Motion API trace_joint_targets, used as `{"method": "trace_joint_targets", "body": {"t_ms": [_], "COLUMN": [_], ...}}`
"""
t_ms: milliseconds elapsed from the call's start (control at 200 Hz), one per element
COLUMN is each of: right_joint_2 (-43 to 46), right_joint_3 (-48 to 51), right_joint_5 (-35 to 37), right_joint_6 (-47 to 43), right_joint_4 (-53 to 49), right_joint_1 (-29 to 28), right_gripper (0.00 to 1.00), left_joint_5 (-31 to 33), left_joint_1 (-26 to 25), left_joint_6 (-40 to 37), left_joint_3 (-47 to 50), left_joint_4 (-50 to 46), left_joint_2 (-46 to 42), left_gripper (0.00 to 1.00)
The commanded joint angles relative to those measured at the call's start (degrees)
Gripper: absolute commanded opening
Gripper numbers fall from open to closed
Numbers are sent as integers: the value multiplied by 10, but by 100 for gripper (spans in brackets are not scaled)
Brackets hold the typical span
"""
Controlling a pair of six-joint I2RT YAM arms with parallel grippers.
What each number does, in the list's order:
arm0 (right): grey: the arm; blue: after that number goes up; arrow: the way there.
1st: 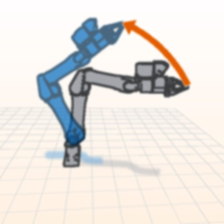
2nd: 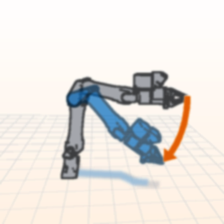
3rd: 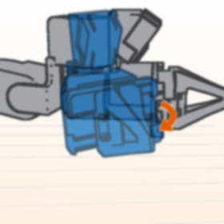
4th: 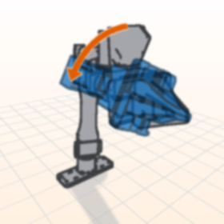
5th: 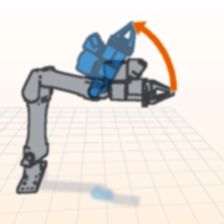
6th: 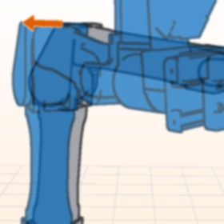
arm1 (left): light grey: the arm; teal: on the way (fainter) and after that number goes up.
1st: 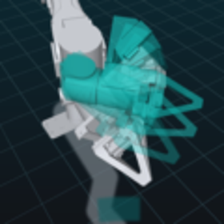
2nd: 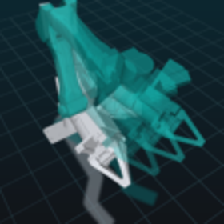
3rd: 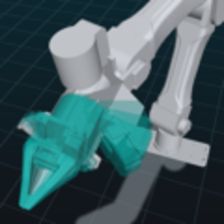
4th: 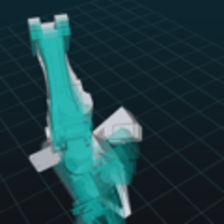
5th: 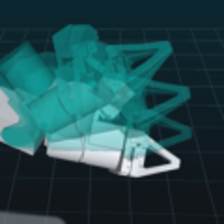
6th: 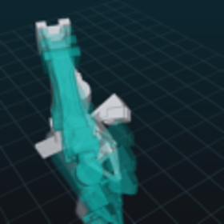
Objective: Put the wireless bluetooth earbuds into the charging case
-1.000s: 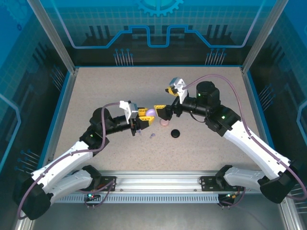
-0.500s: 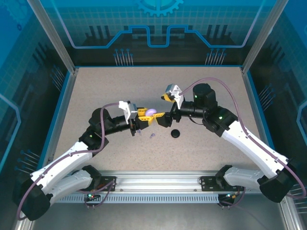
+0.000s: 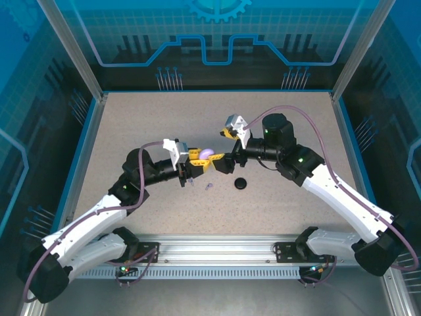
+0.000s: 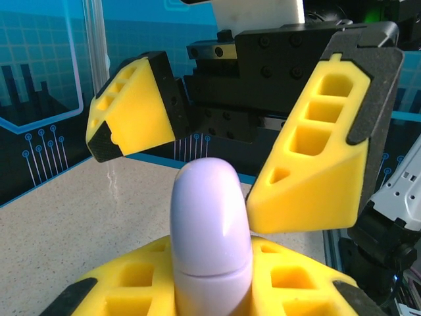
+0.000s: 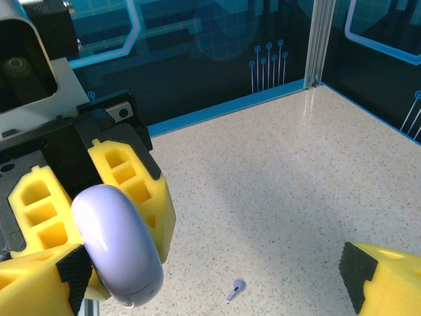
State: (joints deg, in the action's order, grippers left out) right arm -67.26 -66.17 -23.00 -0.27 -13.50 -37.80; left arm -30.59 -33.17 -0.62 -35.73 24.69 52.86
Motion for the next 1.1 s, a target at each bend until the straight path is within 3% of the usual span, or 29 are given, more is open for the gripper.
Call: {"method": "trace_joint_targets", "body": {"t_ms": [0,660,946,1096], "right_joint_2": [-10,-36,26,67], "right_joint_3": [-29,-67,-17,3], "right_joint_5": [34,0,-83,-80], "right_joint_6": [0,-2,-11,8], "right_joint_4": [9,10,18,19], "right_joint_1": [14,26,37,53], "right_gripper": [100,100,100,100], "left_joint_5": [-25,-17,-6,-8], "left_joint_1": [-8,-10,-10,-10], "left_joint_6": [-20,-24,-29,-41], "left_joint_3": [4,2,5,10], "left_joint_4": [15,10,6,12], "left_joint_2": [-10,-10,-10,-10], "left_gripper": [5,5,5,5]}}
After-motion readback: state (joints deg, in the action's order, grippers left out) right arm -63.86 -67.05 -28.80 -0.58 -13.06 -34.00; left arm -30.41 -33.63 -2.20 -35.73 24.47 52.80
